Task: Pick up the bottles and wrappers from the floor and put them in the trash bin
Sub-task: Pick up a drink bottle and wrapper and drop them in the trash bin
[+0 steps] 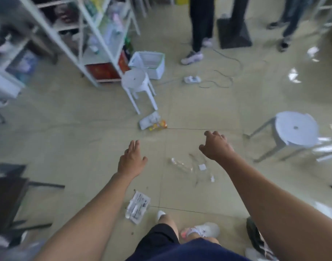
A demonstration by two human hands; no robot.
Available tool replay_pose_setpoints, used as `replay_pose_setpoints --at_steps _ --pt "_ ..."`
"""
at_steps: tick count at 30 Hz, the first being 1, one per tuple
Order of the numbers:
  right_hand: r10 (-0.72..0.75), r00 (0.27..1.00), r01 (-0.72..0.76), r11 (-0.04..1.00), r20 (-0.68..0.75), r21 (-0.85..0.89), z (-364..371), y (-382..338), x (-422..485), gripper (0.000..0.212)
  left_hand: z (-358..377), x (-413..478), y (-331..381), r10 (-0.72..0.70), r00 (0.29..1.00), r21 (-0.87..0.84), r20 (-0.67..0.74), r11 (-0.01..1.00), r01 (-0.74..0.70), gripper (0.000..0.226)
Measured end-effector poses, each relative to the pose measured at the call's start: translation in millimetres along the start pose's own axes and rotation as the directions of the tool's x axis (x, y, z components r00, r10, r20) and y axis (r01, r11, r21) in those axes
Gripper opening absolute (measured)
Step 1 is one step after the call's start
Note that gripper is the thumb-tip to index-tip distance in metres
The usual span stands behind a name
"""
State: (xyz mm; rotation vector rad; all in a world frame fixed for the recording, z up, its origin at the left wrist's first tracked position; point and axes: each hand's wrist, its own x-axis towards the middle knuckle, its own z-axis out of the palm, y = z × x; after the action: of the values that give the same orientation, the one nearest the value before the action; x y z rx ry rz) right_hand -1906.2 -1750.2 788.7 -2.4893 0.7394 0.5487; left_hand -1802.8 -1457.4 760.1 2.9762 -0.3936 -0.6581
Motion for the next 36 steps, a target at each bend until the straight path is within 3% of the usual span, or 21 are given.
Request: replay_pose_setpoints --at_steps 6,13,17,20,29,36 --pt "-0.187 0.981 0.193 0.975 0.054 -0.113 43.7 -153.2 8.0 0.059 -15.8 -16.2 -133.8 -0.142 0.99 -0.122 -0.021 0.983 0.139 0.085" --pt "-0.216 0.972 0.231 0.943 0.087 -0.241 94.5 -264.5 7.2 0.056 -53.5 0.1 -234.4 -0.02 0.998 -0.092 -0.061 0.996 0.014 0.086" --pt "-0.222 0.97 0.24 0.927 0.095 -0.289 109.4 -313.0 24.5 0.057 -74.5 30.7 -279.2 -0.013 1.0 -0.091 -0.022 0.996 0.011 0.085" --pt "-0.224 0.97 0.244 0.92 0.098 -0.307 112.8 -346.3 57.0 0.063 -82.6 66.6 -303.5 0.002 1.0 -0.1 0.018 0.995 0.0 0.084" --pt "-0.185 0.973 0.217 0.936 0.135 -0.279 112.3 -453.5 228.0 0.055 -109.2 226.7 -361.8 -0.055 0.993 -0.135 0.103 0.988 0.069 0.083" --pt "-0.143 0.985 0.164 0.945 0.095 -0.284 78.5 -541.1 322.3 0.06 -166.4 340.8 -403.3 0.019 0.991 -0.091 0.133 0.996 -0.007 0.084"
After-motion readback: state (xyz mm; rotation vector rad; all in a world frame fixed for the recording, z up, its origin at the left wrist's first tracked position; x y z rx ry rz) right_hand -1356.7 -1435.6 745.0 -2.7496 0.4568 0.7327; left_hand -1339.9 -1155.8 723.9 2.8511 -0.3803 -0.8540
